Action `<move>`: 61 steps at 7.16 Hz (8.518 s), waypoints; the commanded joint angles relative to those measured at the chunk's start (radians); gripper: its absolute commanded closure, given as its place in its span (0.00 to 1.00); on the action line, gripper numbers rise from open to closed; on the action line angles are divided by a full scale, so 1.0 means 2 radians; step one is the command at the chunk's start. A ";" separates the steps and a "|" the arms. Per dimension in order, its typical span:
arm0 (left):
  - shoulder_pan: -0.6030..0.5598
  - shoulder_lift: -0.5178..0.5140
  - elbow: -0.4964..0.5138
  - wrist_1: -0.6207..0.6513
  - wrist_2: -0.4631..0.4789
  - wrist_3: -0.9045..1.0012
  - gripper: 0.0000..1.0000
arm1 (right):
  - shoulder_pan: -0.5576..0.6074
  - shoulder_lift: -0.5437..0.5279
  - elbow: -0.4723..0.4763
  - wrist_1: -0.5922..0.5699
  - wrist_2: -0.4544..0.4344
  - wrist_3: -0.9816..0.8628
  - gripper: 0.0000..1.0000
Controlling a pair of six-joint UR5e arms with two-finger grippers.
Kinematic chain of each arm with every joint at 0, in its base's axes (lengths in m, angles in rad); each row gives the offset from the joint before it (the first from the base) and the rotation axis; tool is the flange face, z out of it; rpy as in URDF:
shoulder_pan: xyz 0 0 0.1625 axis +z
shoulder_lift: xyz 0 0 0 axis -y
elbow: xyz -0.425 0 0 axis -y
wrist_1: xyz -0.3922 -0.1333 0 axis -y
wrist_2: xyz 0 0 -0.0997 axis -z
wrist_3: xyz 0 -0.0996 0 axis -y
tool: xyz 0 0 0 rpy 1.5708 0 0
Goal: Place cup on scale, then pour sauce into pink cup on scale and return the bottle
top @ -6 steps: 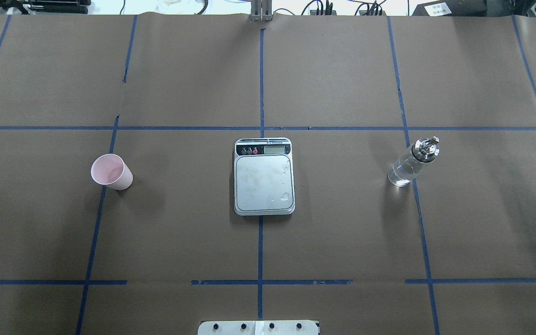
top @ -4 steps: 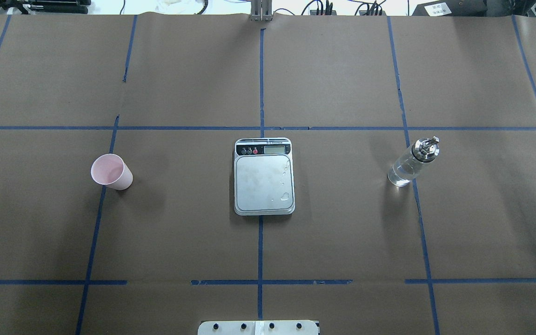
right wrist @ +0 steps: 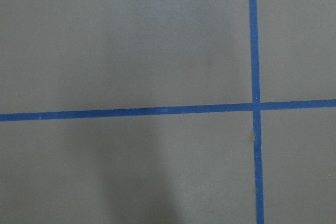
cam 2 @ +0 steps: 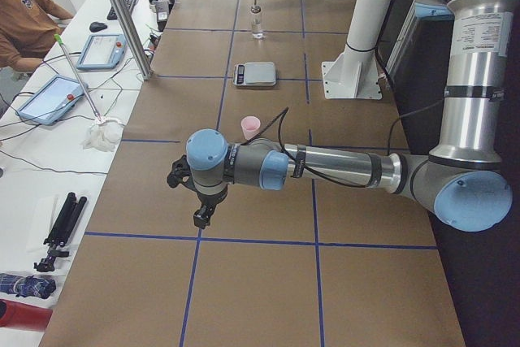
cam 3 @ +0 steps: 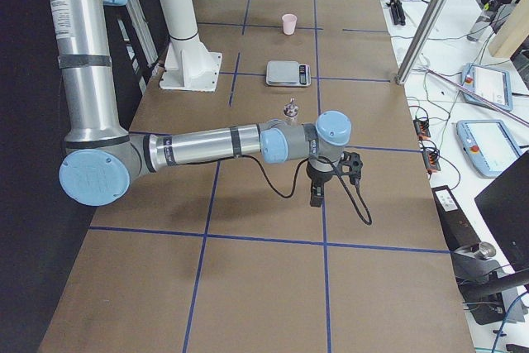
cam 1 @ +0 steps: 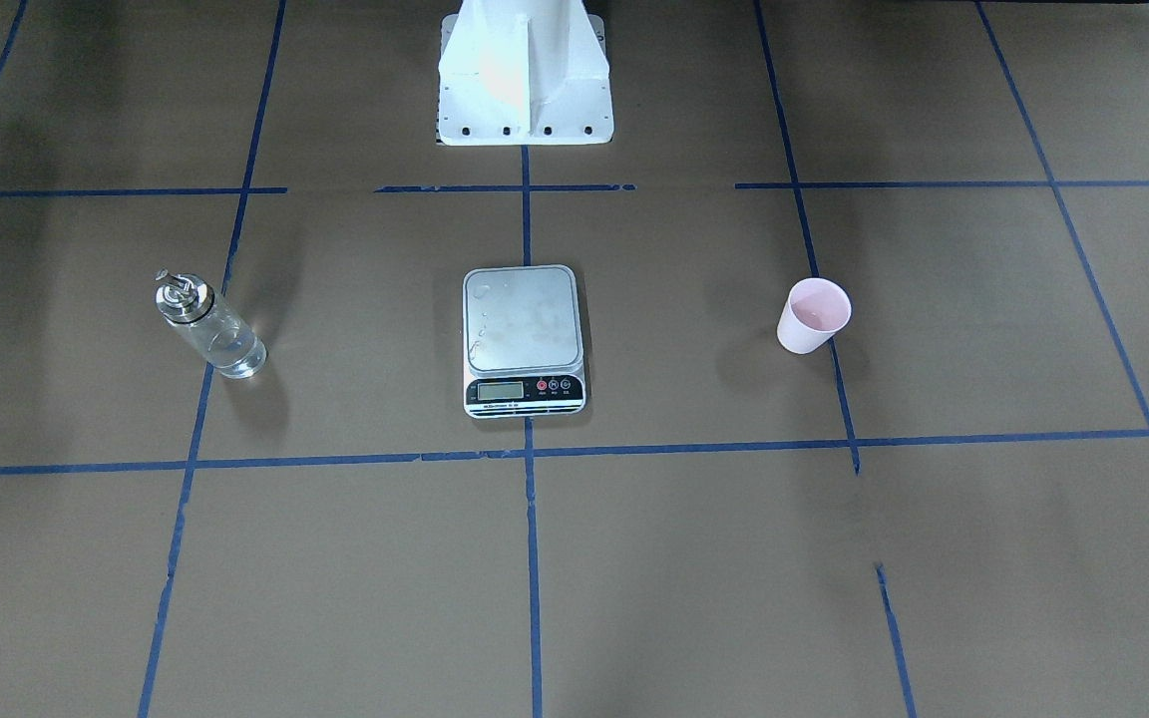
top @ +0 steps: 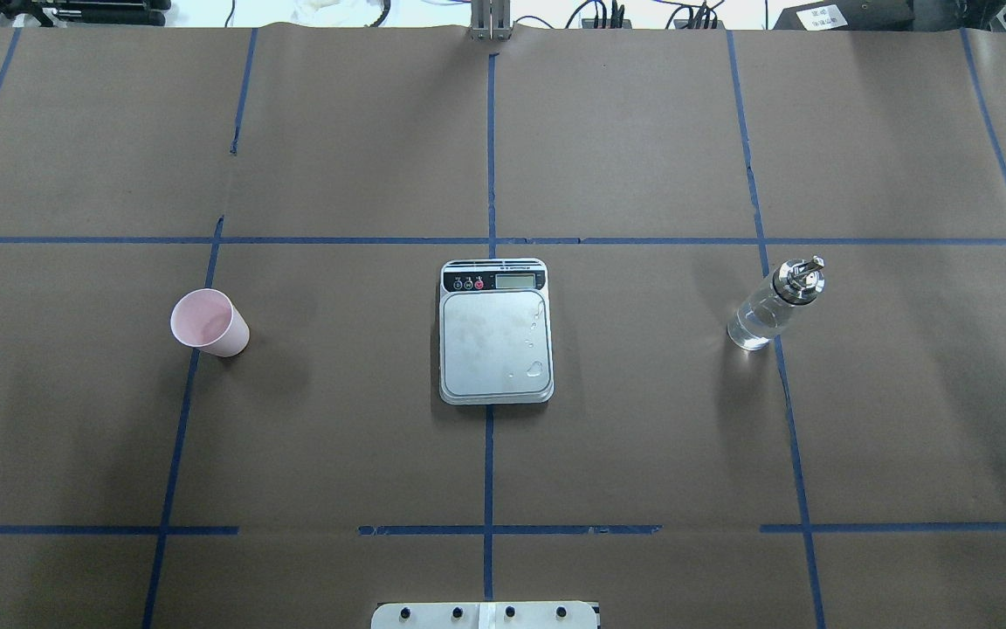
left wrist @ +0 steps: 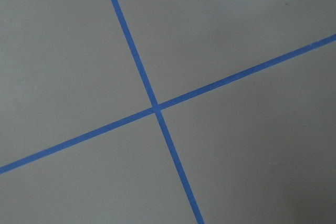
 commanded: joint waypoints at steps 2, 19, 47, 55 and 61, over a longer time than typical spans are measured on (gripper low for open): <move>0.116 0.000 -0.046 -0.087 -0.017 -0.222 0.01 | -0.016 -0.005 0.018 0.003 0.024 -0.001 0.00; 0.381 -0.111 -0.077 -0.057 0.147 -0.600 1.00 | -0.053 -0.017 0.018 0.103 0.023 0.061 0.00; 0.407 -0.297 -0.149 0.064 0.248 -0.742 0.00 | -0.565 -0.129 0.224 0.297 -0.600 0.516 0.00; 0.221 -0.101 -0.135 0.033 0.254 -0.204 0.00 | -0.613 -0.082 0.129 0.304 -0.826 0.581 0.00; 0.152 -0.075 -0.061 -0.038 0.222 -0.087 0.00 | -0.613 -0.078 0.092 0.304 -0.839 0.605 0.02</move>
